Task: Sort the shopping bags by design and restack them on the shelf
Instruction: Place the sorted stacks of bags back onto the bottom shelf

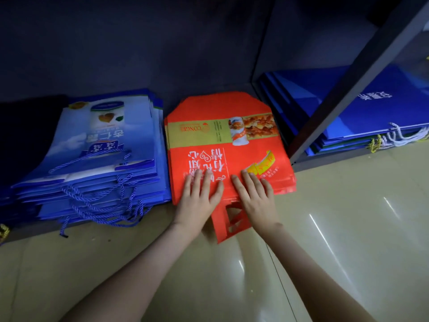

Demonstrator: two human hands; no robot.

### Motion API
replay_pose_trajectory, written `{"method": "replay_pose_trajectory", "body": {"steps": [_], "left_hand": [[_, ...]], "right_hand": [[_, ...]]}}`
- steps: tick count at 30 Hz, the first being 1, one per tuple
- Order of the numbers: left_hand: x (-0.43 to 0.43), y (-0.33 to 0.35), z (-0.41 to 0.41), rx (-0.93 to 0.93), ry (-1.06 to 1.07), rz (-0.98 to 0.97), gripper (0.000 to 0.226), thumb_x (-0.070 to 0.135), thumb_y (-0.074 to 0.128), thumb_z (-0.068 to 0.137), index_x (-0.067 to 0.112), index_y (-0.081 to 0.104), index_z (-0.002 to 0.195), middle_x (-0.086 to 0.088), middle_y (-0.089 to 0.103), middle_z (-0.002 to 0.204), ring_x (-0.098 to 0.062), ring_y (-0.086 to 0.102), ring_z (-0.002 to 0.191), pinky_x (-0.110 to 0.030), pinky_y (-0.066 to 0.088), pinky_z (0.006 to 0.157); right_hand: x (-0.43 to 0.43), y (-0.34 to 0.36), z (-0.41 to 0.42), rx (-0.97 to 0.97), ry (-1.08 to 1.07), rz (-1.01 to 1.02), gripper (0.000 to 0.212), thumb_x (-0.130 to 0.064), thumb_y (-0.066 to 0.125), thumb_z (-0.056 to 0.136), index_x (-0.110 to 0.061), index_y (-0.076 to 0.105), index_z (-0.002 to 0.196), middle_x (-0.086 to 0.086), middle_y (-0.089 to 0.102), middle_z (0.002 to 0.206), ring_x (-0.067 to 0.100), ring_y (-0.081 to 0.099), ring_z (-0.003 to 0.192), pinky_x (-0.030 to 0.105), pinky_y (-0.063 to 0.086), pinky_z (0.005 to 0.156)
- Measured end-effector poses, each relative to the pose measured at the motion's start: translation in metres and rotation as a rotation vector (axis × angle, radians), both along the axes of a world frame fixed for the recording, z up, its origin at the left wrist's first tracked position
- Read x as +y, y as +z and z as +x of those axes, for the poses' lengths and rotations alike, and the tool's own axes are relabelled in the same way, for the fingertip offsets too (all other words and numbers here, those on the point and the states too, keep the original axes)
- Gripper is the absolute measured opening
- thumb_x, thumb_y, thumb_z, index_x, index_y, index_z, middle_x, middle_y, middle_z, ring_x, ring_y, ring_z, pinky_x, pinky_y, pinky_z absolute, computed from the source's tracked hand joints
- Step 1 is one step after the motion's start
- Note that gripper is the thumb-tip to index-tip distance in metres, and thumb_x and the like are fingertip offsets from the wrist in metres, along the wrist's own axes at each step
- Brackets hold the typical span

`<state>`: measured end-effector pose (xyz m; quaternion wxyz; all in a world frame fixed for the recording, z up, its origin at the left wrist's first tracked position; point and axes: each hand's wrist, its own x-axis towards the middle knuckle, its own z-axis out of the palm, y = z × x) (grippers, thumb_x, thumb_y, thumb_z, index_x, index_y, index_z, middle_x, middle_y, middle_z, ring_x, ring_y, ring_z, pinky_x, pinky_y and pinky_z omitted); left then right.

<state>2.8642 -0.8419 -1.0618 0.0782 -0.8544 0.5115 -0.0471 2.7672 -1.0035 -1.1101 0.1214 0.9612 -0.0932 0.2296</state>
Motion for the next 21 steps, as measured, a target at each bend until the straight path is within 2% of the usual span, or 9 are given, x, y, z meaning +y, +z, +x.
{"method": "replay_pose_trajectory", "body": {"steps": [4,6,9,11,13,16,18,19,21], "left_hand": [[-0.015,0.011,0.030,-0.016,0.096,-0.001,0.045,0.009,0.030,0.085,0.003,0.065,0.113,-0.027,0.063,0.114,-0.044,0.061,0.104,-0.053,0.048,0.091],[-0.021,0.020,0.044,-0.033,0.106,0.009,0.048,0.009,0.027,0.084,0.002,0.066,0.111,-0.026,0.064,0.112,-0.043,0.062,0.102,-0.051,0.049,0.090],[-0.030,0.028,0.064,-0.084,0.082,-0.010,0.054,0.010,0.023,0.080,0.005,0.065,0.114,-0.022,0.063,0.116,-0.040,0.061,0.105,-0.047,0.048,0.093],[-0.034,0.036,0.069,-0.112,0.107,0.038,0.059,0.009,0.017,0.082,0.009,0.052,0.130,-0.020,0.051,0.134,-0.040,0.050,0.122,-0.046,0.038,0.105],[-0.035,0.039,0.065,-0.023,0.107,0.085,0.059,0.007,0.013,0.085,0.006,0.028,0.142,-0.023,0.027,0.150,-0.042,0.029,0.136,-0.048,0.020,0.115],[-0.033,0.047,0.052,0.042,0.127,0.087,0.061,0.003,0.013,0.082,0.004,0.019,0.143,-0.024,0.016,0.153,-0.044,0.018,0.140,-0.049,0.011,0.117],[-0.029,0.044,0.054,0.093,0.112,0.066,0.064,-0.001,0.031,0.085,0.006,0.015,0.146,-0.022,0.010,0.155,-0.042,0.011,0.142,-0.049,0.006,0.117],[-0.027,0.041,0.057,0.151,0.115,0.081,0.074,0.001,0.044,0.084,0.009,0.009,0.148,-0.020,0.001,0.157,-0.038,0.002,0.144,-0.049,0.000,0.117],[-0.022,0.037,0.058,0.257,0.095,0.110,0.095,0.020,0.057,0.081,0.018,-0.008,0.150,-0.013,-0.020,0.156,-0.030,-0.020,0.143,-0.054,-0.014,0.113]], "right_hand": [[-0.032,0.016,0.045,0.117,0.073,0.008,0.051,-0.035,0.053,0.089,-0.020,0.040,0.136,0.012,0.056,0.133,0.029,0.057,0.117,0.042,0.034,0.100],[-0.045,0.026,0.064,0.230,0.090,-0.001,0.071,-0.054,0.061,0.079,-0.019,0.038,0.136,0.011,0.055,0.133,0.029,0.055,0.118,0.044,0.033,0.103],[-0.049,0.035,0.083,0.331,0.055,0.028,0.093,-0.058,0.074,0.060,-0.019,0.036,0.135,0.011,0.056,0.132,0.029,0.055,0.119,0.047,0.039,0.102],[-0.051,0.038,0.088,0.344,0.051,0.053,0.088,-0.059,0.068,0.065,-0.020,0.035,0.136,0.010,0.056,0.133,0.029,0.054,0.120,0.049,0.040,0.102],[-0.055,0.039,0.084,0.351,0.053,0.058,0.076,-0.061,0.049,0.076,-0.021,0.033,0.139,0.009,0.053,0.136,0.029,0.051,0.124,0.050,0.034,0.105],[-0.060,0.036,0.069,0.306,-0.008,0.117,0.073,-0.064,0.030,0.082,-0.021,0.033,0.141,0.009,0.051,0.137,0.029,0.040,0.130,0.052,0.024,0.107],[-0.063,0.033,0.060,0.267,-0.047,0.187,0.071,-0.066,0.019,0.087,-0.023,0.032,0.142,0.010,0.048,0.140,0.028,0.030,0.134,0.053,0.018,0.109],[-0.065,0.033,0.057,0.262,-0.048,0.235,0.072,-0.068,0.015,0.088,-0.025,0.030,0.143,0.010,0.044,0.143,0.027,0.026,0.136,0.053,0.015,0.110],[-0.068,0.037,0.053,0.282,-0.024,0.313,0.072,-0.070,0.013,0.087,-0.030,0.023,0.146,0.007,0.037,0.149,0.026,0.019,0.140,0.053,0.011,0.111]]}}
